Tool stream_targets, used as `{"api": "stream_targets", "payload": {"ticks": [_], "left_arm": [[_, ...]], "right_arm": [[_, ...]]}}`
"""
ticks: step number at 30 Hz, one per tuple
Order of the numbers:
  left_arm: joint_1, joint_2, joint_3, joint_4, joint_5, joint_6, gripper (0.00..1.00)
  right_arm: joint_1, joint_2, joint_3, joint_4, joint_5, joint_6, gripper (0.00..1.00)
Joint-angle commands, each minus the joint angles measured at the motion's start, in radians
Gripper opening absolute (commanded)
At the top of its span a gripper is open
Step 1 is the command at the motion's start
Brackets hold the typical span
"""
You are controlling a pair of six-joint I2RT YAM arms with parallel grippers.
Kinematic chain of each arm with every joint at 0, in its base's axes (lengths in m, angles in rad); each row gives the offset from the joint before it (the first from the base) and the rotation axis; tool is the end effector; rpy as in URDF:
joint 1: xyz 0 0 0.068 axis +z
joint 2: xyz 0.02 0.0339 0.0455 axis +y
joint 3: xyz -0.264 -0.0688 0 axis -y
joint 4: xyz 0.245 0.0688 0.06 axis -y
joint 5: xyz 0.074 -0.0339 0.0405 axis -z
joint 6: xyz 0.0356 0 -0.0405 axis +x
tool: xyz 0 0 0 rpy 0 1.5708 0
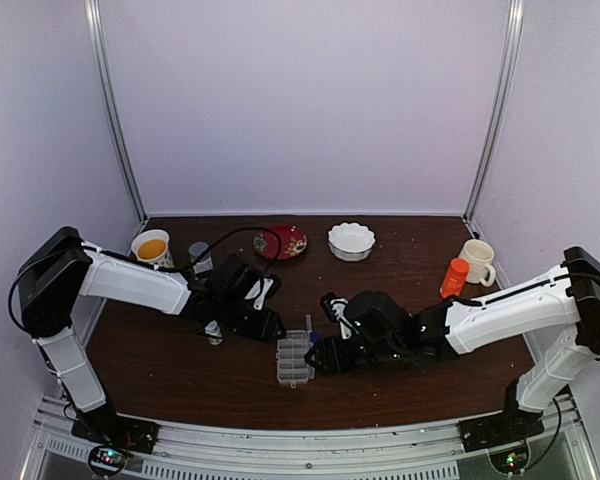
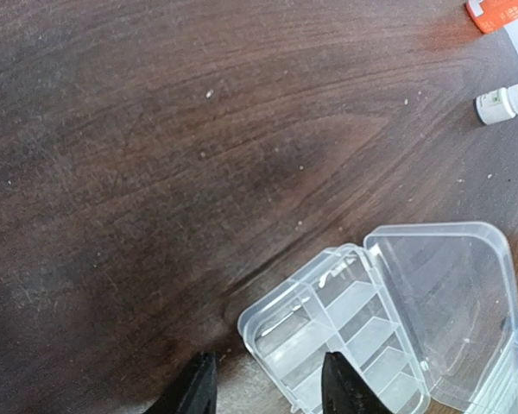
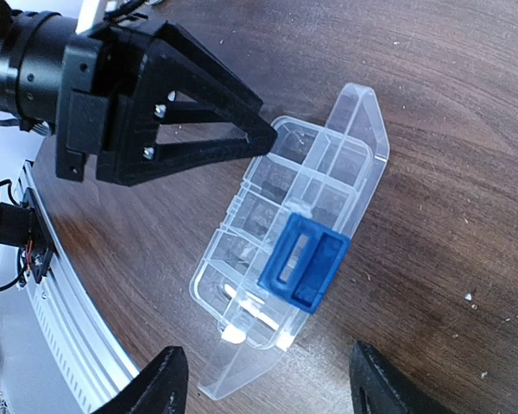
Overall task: Sort the pills into containers
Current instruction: Place the pill container at the center of the board, then adjust the pill container at the center of the board.
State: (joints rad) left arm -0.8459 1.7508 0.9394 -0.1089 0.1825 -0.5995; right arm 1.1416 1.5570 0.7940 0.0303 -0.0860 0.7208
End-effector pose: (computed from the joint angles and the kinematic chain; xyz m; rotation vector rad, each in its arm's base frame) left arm 0.2242 -0.2629 0.1501 0.4090 2.6339 -0.7771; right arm 0.1288 0.2889 0.1783 -0.5772 2.4699 0.9715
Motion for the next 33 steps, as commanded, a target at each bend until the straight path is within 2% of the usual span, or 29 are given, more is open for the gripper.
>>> {"api": "stream_targets", "payload": {"ticks": [1,3,8,13,18,25,33], "left_arm": [[0.001,0.024,0.019,0.0,-0.011,0.004,0.45],[0.001,0.025,0.018,-0.008,-0.024,0.001,0.45],[0.0,0.038,0.012,-0.012,-0.02,-0.001,0.44],[-0.005,0.039,0.012,-0.012,-0.021,-0.003,0.44],[-0.012,0.047,0.015,-0.012,-0.019,-0.003,0.44],[-0.021,0.053,0.019,-0.012,-0.009,0.0,0.44],[-0.028,0.061,0.028,-0.014,0.006,0.0,0.44]], "right_arm": [[0.007,0.011,0.046,-0.058,0.052,-0.013,0.65],[0.006,0.004,0.048,-0.1,0.092,-0.007,0.6],[-0.002,-0.027,0.033,-0.171,0.197,0.009,0.37],[-0.027,-0.044,0.007,-0.206,0.252,0.041,0.32],[-0.045,-0.016,0.006,-0.218,0.242,0.046,0.33],[-0.047,0.083,0.067,-0.3,0.232,0.031,0.39],[-0.047,0.162,0.156,-0.458,0.343,0.021,0.49]]}}
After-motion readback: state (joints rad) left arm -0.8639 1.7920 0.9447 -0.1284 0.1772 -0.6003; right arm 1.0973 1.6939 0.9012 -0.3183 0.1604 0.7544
